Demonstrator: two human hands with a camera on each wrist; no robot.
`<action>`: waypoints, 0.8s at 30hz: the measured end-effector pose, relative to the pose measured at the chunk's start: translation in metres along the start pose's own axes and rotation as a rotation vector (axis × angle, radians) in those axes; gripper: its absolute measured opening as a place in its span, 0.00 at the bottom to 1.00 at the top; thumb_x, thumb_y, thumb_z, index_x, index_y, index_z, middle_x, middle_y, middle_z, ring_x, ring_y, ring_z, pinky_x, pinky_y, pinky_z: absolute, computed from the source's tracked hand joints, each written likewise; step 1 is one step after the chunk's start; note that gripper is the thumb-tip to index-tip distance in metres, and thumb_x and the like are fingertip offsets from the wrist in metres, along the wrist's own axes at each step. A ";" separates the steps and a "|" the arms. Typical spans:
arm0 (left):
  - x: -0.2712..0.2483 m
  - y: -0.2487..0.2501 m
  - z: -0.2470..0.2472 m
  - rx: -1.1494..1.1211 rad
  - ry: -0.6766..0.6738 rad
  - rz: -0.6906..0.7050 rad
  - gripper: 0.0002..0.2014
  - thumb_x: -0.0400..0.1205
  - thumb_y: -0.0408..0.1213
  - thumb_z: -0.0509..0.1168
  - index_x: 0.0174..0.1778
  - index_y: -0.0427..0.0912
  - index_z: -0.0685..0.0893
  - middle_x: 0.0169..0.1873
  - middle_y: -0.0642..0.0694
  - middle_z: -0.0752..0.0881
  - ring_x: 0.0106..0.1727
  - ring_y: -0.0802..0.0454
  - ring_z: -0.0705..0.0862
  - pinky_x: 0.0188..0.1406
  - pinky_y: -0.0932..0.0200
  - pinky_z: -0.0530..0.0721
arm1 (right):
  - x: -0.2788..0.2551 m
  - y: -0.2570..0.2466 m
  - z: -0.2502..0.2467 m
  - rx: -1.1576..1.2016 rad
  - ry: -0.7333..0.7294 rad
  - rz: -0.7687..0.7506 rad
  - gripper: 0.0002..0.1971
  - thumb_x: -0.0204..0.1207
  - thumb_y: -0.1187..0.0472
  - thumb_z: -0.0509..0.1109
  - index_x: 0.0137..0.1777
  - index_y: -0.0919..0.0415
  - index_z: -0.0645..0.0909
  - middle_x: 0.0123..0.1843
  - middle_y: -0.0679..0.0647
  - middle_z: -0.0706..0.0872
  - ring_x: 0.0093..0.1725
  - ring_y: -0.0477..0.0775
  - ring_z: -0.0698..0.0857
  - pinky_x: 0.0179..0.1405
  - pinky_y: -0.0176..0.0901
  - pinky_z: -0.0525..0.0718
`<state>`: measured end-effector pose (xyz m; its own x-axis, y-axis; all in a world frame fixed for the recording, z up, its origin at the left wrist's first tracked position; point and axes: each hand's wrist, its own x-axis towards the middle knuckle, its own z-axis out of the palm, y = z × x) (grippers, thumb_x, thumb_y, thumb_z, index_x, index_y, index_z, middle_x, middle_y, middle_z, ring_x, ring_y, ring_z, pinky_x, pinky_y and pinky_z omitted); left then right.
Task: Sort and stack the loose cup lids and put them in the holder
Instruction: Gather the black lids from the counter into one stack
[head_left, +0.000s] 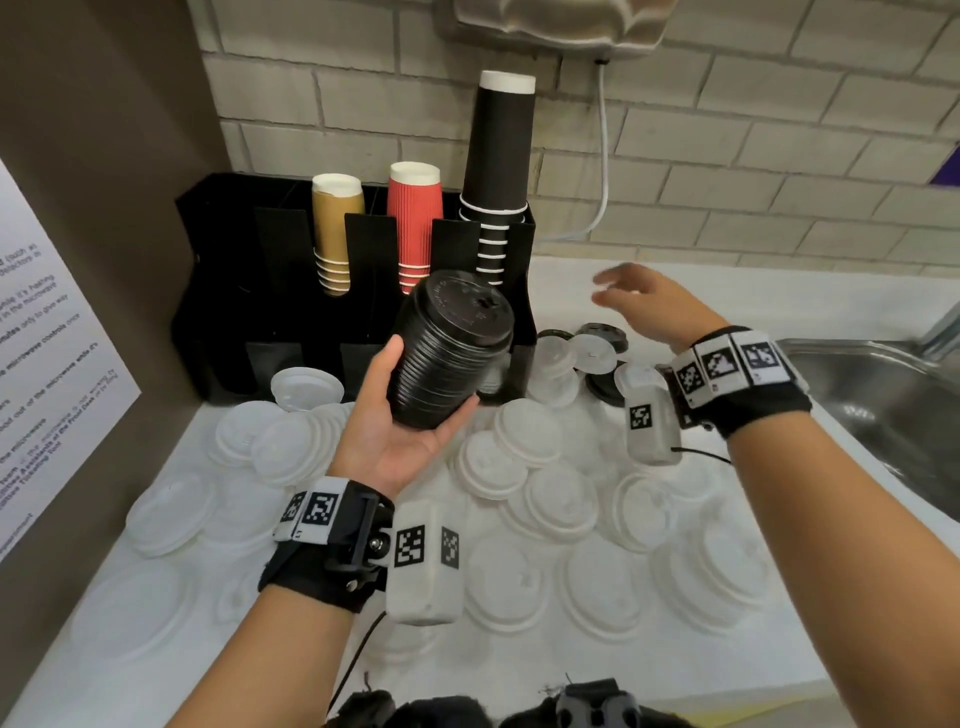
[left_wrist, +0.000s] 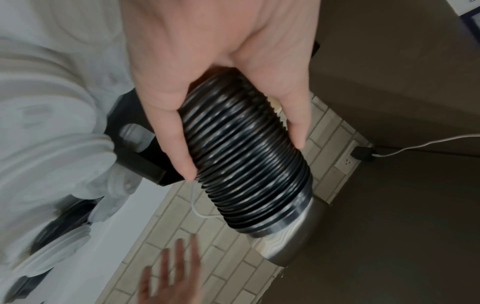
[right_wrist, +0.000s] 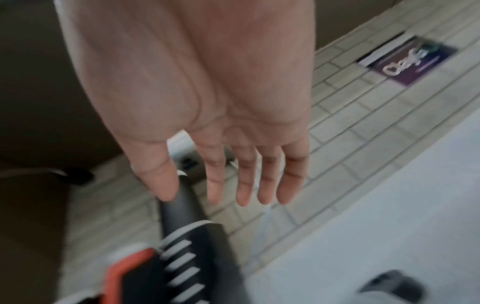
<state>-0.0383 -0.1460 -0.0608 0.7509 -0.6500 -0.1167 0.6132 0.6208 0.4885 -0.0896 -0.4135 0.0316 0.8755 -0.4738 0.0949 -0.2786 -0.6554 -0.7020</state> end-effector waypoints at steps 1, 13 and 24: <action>0.000 0.003 0.000 0.003 -0.007 0.013 0.19 0.71 0.52 0.70 0.48 0.42 0.94 0.58 0.37 0.89 0.58 0.40 0.89 0.60 0.40 0.85 | 0.011 0.015 -0.001 -0.111 -0.040 0.076 0.17 0.80 0.53 0.67 0.67 0.55 0.78 0.67 0.56 0.81 0.58 0.52 0.81 0.50 0.39 0.75; 0.008 0.022 -0.007 0.087 0.004 0.091 0.22 0.72 0.54 0.70 0.56 0.45 0.92 0.62 0.40 0.88 0.62 0.42 0.87 0.65 0.43 0.83 | 0.033 0.096 0.024 -0.689 -0.313 0.320 0.17 0.75 0.41 0.56 0.59 0.43 0.78 0.56 0.47 0.82 0.51 0.54 0.81 0.54 0.46 0.78; 0.017 0.021 -0.002 0.109 0.042 0.073 0.25 0.72 0.55 0.70 0.60 0.44 0.88 0.63 0.40 0.87 0.62 0.43 0.87 0.66 0.44 0.82 | 0.050 0.057 0.000 -0.546 -0.516 0.310 0.37 0.62 0.39 0.77 0.72 0.41 0.71 0.64 0.45 0.75 0.62 0.52 0.79 0.49 0.42 0.77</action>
<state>-0.0118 -0.1434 -0.0543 0.8035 -0.5846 -0.1123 0.5279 0.6127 0.5881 -0.0620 -0.4745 -0.0035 0.7618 -0.4372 -0.4779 -0.5746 -0.7968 -0.1870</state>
